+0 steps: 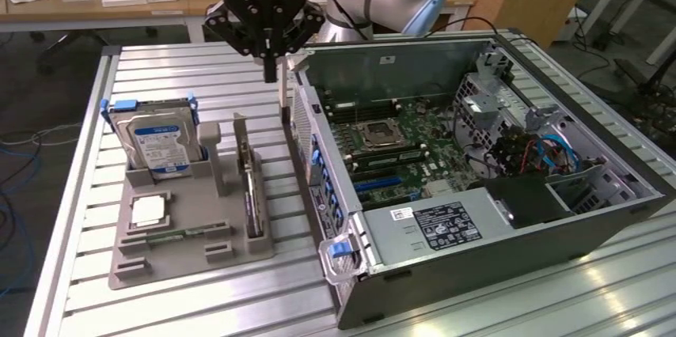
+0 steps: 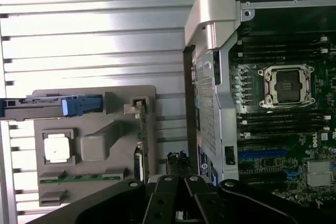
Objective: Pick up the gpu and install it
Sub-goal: 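Reach for the gpu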
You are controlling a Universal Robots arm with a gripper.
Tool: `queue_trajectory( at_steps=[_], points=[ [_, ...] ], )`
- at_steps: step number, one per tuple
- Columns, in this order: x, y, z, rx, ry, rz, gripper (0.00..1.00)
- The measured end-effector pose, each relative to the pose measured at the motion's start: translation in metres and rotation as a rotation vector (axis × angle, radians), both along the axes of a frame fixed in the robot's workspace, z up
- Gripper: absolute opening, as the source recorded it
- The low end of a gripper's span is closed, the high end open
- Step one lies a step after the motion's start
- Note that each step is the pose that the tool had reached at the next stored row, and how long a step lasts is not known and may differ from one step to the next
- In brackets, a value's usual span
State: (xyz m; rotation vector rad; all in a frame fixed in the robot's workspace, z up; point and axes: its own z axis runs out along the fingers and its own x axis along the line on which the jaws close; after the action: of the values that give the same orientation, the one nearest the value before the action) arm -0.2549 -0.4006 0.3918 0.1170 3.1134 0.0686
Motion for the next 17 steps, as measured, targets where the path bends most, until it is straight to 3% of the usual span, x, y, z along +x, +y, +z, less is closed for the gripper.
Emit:
queue_trajectory(
  at_steps=[17],
  points=[
    [-0.035,0.0000,-0.0016,0.0000,0.0000,-0.004,0.11]
  ],
)
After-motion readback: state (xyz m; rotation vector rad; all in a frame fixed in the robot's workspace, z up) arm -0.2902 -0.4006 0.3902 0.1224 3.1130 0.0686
